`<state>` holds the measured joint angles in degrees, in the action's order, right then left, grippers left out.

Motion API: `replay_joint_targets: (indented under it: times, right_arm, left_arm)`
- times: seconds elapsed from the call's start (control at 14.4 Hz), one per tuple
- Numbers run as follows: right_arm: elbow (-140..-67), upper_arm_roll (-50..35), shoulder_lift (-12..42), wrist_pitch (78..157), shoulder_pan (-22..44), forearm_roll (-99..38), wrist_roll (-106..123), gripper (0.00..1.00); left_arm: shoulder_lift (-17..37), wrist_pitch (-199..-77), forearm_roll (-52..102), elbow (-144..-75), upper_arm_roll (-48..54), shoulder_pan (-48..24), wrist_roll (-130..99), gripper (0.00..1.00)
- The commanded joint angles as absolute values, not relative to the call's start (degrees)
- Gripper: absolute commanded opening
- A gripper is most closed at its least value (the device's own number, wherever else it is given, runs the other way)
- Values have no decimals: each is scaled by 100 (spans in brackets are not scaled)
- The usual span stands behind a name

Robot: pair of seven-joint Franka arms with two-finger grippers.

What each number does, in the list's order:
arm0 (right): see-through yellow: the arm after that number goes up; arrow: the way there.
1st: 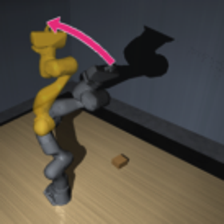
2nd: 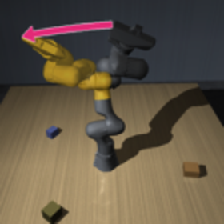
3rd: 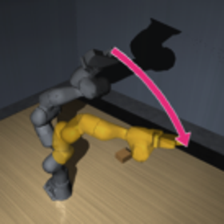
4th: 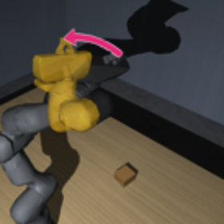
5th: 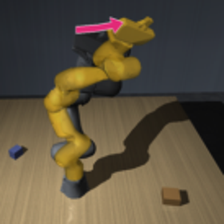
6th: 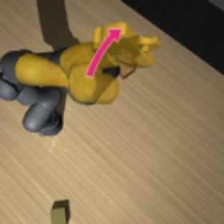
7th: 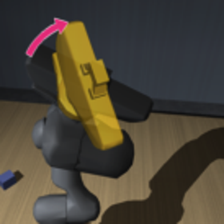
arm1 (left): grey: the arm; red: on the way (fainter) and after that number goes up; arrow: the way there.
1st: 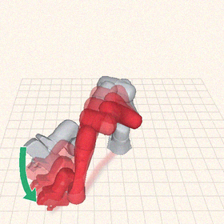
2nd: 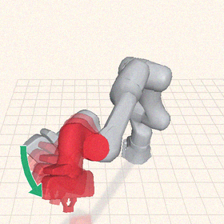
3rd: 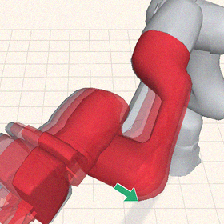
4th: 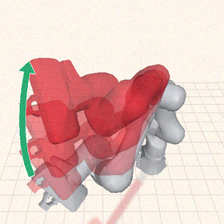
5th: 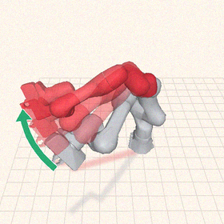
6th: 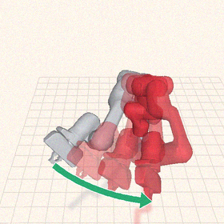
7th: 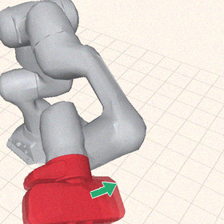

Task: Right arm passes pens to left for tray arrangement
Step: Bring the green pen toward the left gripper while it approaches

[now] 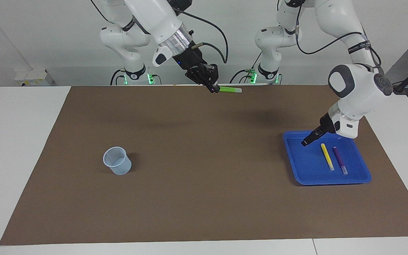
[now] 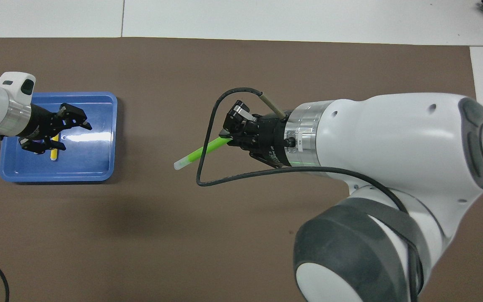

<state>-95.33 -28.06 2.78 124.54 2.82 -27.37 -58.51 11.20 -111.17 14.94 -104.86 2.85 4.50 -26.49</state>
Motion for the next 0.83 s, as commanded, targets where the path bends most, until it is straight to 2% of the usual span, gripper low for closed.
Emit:
replay_joint_targets:
  times: [0.0,0.55,0.76]
  right_arm:
    - [-9879,-2821,26,12621,298,-2900,-5976,0]
    - [-10186,-2812,-114,12779,536,-3155,-5925,0]
    - [-10572,-2821,-193,13769,798,-3155,-5871,0]
  left_arm:
    - [993,-10513,1862,-10161,237,413,-3556,93]
    - [826,-9063,2960,-9343,246,457,-6938,93]
    - [555,-9062,3120,-9360,359,378,-7924,93]
